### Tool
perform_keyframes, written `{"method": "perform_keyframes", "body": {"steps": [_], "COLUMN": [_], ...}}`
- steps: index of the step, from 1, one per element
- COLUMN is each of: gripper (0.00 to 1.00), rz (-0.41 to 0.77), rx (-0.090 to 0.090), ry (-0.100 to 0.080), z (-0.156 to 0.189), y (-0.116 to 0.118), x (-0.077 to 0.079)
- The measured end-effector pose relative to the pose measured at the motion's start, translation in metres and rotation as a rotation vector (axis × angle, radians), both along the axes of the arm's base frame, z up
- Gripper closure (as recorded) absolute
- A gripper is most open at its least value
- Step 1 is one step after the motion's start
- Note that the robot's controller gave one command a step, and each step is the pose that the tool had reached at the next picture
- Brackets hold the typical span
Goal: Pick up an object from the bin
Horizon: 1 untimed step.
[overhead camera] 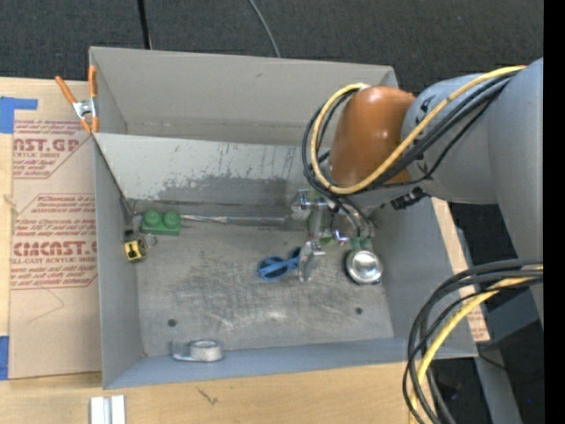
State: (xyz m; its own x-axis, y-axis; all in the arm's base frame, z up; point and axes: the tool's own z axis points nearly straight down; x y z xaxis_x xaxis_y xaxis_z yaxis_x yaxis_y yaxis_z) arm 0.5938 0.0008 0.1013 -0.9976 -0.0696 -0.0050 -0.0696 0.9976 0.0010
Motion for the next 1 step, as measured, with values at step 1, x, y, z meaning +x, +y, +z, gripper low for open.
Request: {"method": "perform_keyframes", "body": {"steps": [1], "gripper": [0.0], "rz": [-0.066], "rx": [0.0], "ry": [0.004], "z": [0.0037], "y": [-0.0012], "x": [-0.0178]}}
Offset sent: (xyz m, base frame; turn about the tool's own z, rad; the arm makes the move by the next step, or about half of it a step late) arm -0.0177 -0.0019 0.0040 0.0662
